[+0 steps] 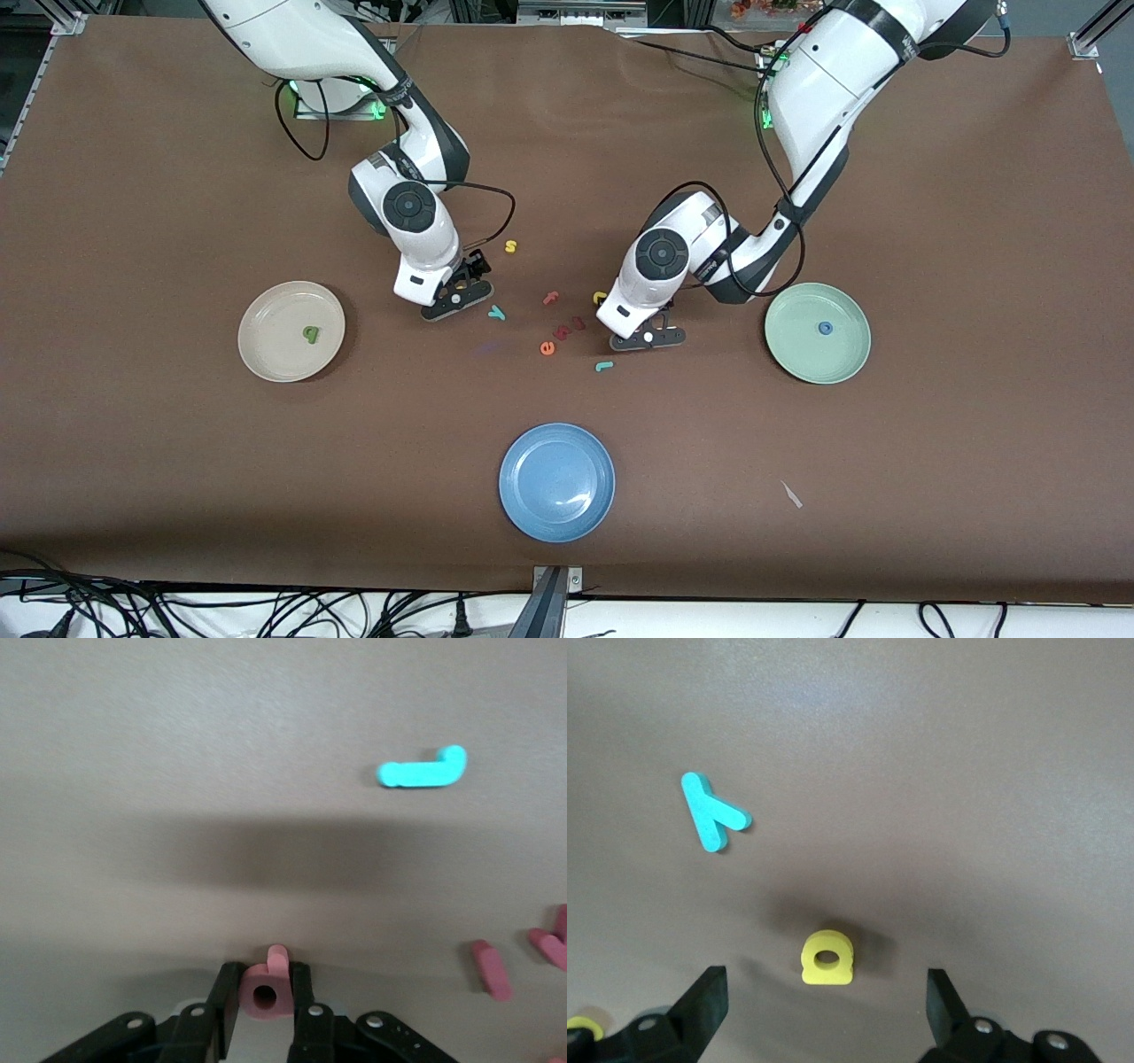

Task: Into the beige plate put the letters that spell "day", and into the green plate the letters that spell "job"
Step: 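Carry the held letter to the green plate with the left gripper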

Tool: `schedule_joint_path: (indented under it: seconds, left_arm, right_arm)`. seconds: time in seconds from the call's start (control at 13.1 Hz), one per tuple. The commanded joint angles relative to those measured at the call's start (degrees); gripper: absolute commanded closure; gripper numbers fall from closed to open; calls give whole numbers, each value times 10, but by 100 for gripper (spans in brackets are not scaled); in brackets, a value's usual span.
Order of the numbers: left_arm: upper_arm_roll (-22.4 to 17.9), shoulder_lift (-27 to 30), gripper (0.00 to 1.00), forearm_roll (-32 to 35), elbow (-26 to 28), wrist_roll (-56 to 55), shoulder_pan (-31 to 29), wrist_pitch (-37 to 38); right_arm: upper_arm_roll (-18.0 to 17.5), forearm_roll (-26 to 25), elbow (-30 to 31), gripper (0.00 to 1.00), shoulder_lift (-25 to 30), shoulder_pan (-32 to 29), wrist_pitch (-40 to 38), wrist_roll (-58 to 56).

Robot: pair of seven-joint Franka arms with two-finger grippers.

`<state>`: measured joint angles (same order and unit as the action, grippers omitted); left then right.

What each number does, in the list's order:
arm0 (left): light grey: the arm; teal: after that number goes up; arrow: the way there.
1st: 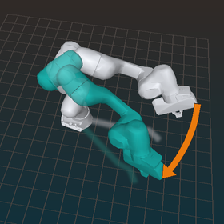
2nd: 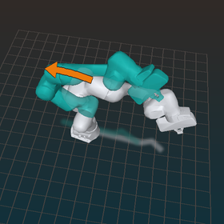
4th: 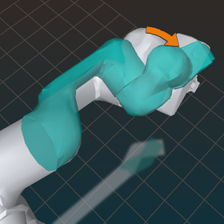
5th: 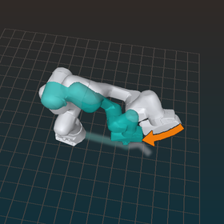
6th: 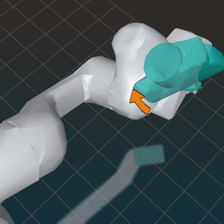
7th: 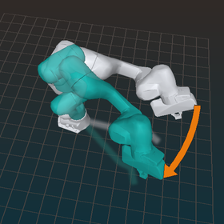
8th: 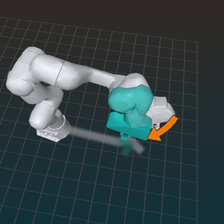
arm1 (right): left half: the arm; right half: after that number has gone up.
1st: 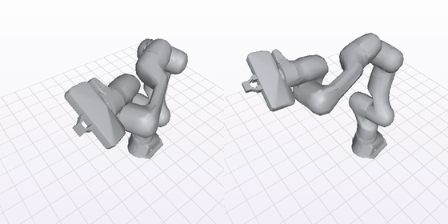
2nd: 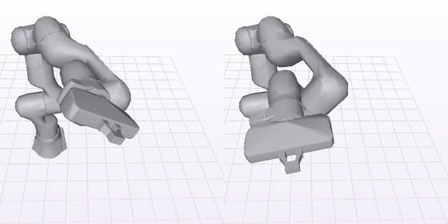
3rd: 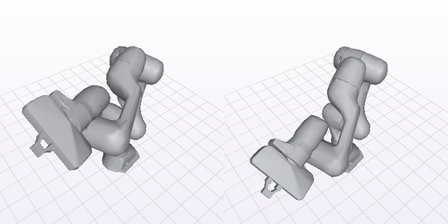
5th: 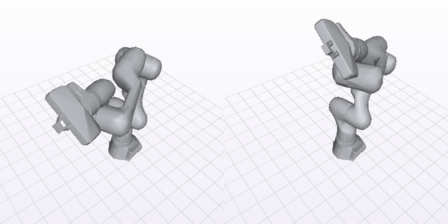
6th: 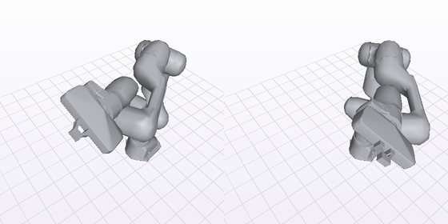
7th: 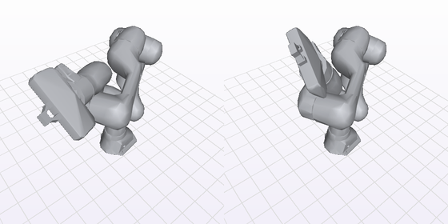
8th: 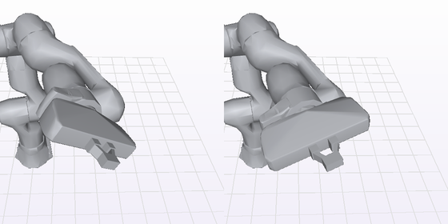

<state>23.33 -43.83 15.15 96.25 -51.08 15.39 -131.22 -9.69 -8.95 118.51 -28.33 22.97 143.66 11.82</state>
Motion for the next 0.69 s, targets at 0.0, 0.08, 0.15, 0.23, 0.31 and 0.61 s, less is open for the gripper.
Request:
schedule_joint_path:
  seconds: [0.0, 0.08, 0.15, 0.23, 0.31, 0.61]
  left_arm:
    - [0, 24, 100, 31, -5, -3, -8, 45]
    - [0, 33, 100, 32, -5, 1, -16, 55]
    - [1, 44, 100, 31, -5, 25, -25, 69]
    - [1, 54, 100, 31, -5, 60, -35, 89]
    - [1, 65, 100, 31, -5, 91, -48, 113]
    - [1, 95, 100, 31, 2, 180, -87, 177]
  right_arm:
    - [-4, 14, 9, 1, 13, -6, -4, -57]
    - [-4, 14, 9, 1, 13, -11, -4, -72]
    - [-4, 15, 9, 1, 10, -13, -3, -90]
    - [-4, 15, 9, 1, 8, -14, 1, -104]
    - [-4, 15, 9, 1, 8, -14, 2, -108]
    - [-4, 15, 19, 4, -1, -14, 34, -113]
